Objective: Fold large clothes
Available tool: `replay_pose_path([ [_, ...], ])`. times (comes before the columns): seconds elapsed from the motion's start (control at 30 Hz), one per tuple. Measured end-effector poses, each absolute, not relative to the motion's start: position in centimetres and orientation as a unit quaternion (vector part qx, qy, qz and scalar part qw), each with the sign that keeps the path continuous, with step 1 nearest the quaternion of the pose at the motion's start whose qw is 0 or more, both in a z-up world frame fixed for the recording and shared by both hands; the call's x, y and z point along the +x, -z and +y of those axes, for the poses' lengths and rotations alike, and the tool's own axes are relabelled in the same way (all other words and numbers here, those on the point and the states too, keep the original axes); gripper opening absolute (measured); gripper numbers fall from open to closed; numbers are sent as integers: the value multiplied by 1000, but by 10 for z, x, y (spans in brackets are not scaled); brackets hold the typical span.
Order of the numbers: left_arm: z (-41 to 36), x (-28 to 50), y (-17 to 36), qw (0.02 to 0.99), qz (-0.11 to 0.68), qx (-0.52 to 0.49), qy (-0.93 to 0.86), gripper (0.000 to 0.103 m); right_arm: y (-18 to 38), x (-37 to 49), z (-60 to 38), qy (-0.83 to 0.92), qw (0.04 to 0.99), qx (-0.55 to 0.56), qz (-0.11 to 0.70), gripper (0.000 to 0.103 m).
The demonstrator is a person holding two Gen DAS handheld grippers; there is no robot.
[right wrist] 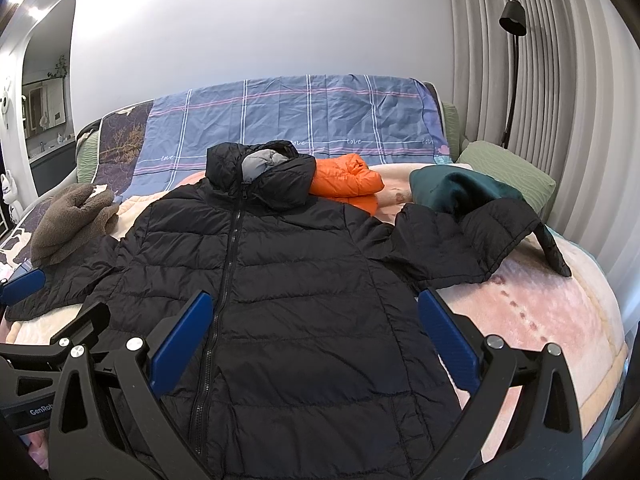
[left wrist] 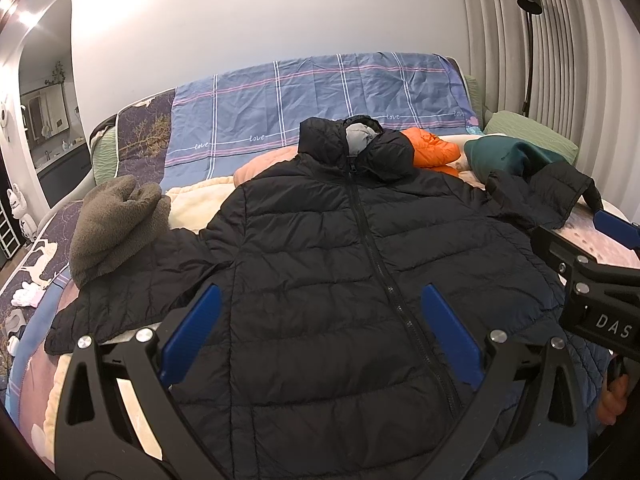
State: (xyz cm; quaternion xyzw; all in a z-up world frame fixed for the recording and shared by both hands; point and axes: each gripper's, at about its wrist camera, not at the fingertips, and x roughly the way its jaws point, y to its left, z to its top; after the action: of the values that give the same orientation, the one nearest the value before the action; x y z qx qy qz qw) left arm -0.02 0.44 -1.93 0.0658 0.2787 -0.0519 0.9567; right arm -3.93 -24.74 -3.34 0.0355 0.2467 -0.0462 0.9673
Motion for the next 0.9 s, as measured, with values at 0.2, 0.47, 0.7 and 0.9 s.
replay_pose_path([
  [0.2, 4, -1, 20, 957, 278, 66, 52, 101, 33, -39, -247, 46, 967, 36, 247, 102],
  [0.47, 4, -1, 20, 957, 277, 69, 51, 101, 33, -40, -248, 48, 968, 33, 245, 102],
  [0.7, 9, 2, 14, 960, 268, 66, 44, 101, 27, -39, -259, 60, 969, 35, 238, 102],
  [0.9, 10, 15, 4, 959, 271, 55, 56, 101, 19, -32, -262, 59, 970, 28, 235, 102],
])
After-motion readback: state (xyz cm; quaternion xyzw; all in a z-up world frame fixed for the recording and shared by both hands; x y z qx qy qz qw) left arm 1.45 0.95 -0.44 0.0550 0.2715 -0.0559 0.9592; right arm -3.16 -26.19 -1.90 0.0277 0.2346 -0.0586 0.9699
